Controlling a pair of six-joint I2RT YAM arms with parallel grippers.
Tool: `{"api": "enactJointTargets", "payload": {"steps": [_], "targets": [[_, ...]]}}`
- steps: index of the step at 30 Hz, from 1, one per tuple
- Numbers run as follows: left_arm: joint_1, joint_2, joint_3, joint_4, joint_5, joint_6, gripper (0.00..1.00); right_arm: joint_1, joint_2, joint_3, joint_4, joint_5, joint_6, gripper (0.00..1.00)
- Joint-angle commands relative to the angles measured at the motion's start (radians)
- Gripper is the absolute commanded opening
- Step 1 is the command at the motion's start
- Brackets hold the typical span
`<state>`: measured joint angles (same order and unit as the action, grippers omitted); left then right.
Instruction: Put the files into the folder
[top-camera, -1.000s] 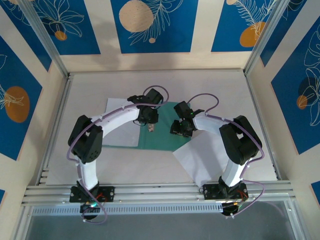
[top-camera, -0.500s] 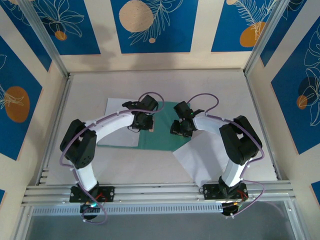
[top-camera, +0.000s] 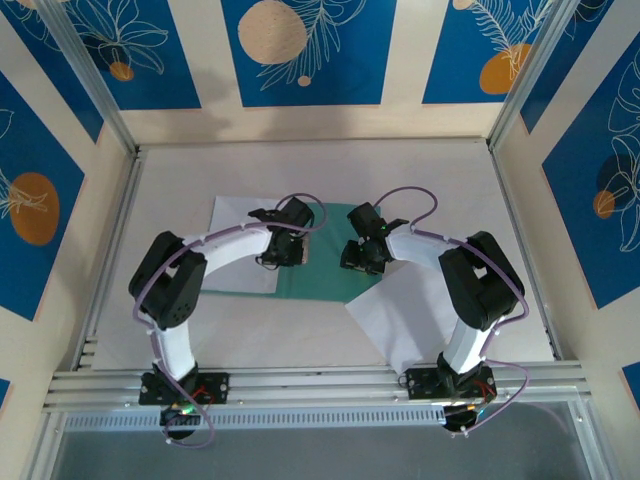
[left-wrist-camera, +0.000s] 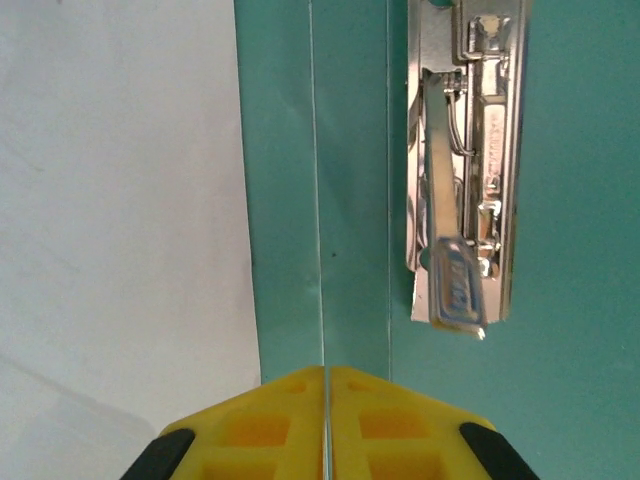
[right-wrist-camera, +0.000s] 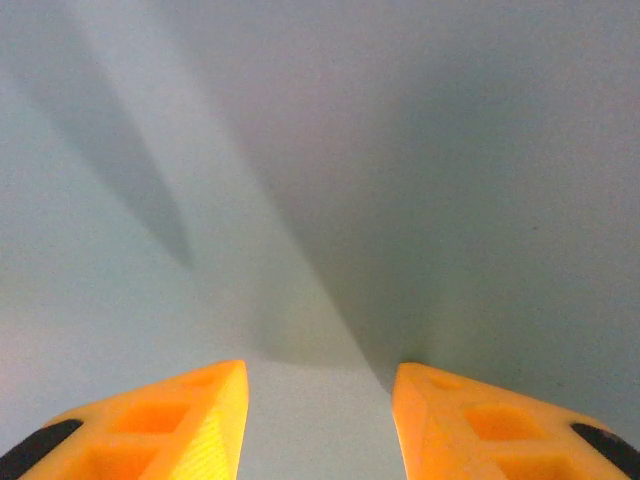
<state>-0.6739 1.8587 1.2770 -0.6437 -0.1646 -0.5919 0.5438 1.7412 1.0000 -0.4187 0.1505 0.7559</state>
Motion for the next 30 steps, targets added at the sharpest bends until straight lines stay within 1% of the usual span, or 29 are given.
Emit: {"api": "enactJointTargets", "payload": {"steps": [1, 11, 21, 30], "targets": [[0.015, 0.025, 0.065, -0.008, 0.011, 0.026, 0.09, 0.007, -0.001, -0.035, -0.061, 0.018, -0.013, 0.45], [0.040, 0.106, 0.196, -0.010, -0.011, 0.073, 0.08, 0.007, 0.003, -0.037, -0.063, 0.021, -0.021, 0.45], [0.059, 0.201, 0.317, -0.016, -0.001, 0.104, 0.08, 0.002, -0.004, -0.040, -0.067, 0.021, -0.024, 0.45], [0.094, 0.247, 0.354, 0.001, 0.032, 0.086, 0.08, 0.002, -0.009, -0.043, -0.071, 0.025, -0.024, 0.45]]}}
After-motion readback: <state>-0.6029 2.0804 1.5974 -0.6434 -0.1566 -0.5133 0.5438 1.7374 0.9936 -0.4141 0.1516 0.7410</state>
